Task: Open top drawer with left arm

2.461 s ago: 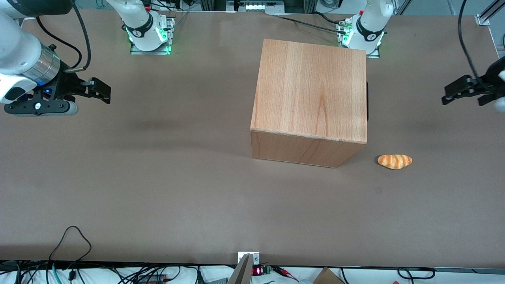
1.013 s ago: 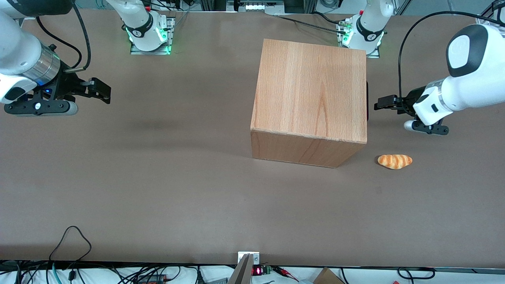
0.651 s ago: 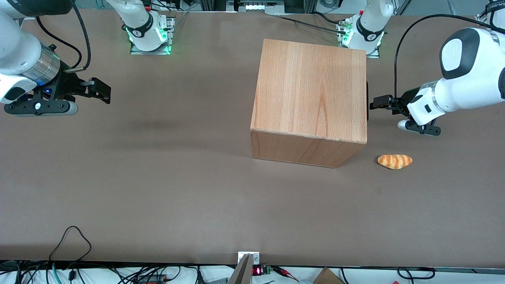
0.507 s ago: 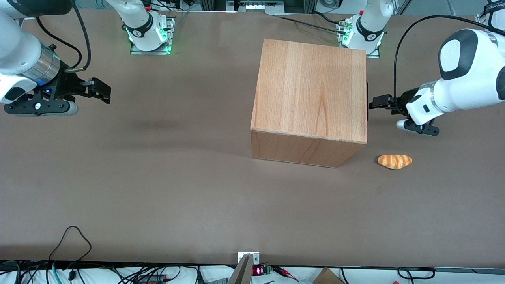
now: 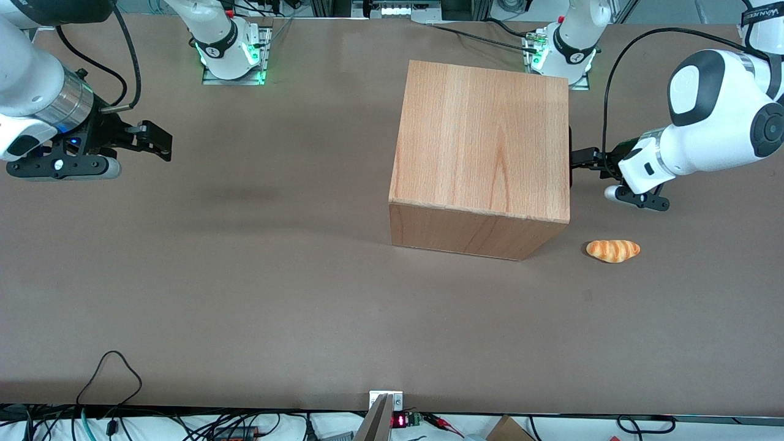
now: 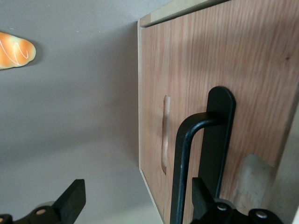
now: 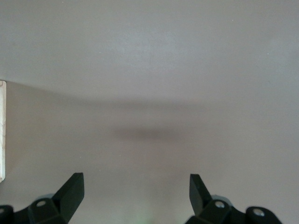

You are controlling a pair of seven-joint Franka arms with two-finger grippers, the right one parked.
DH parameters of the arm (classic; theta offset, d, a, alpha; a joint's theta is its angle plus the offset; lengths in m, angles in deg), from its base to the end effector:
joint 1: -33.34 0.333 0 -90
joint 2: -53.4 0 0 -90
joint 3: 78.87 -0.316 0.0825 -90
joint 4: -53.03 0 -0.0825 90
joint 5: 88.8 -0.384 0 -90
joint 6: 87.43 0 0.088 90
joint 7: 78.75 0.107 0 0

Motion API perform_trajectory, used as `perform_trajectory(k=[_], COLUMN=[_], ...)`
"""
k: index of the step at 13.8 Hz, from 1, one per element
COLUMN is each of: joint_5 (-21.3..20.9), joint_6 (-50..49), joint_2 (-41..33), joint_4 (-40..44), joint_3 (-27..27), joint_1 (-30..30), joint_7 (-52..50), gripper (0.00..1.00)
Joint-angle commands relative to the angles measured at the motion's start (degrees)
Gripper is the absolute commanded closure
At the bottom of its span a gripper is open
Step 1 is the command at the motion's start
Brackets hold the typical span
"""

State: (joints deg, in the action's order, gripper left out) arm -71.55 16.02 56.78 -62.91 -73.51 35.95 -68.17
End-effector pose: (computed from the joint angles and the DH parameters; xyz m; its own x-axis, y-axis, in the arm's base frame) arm 0.5316 -0.0499 0.4040 0.9609 -0.1549 -0.2295 -0.0784 -0.9471 0.3113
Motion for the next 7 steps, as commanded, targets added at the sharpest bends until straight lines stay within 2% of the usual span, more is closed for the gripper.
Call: perform_trajectory(k=[1, 7], joint_5=[1.6, 1.5], joint_6=[1.5, 2.7], joint_2=[-0.5, 0.3], joint_4=[-1.6, -2.3], joint_3=[0.0, -0.1], joint_1=[0.1, 0.1], joint_7=[2.6, 3.9], gripper=[0.00, 0.00])
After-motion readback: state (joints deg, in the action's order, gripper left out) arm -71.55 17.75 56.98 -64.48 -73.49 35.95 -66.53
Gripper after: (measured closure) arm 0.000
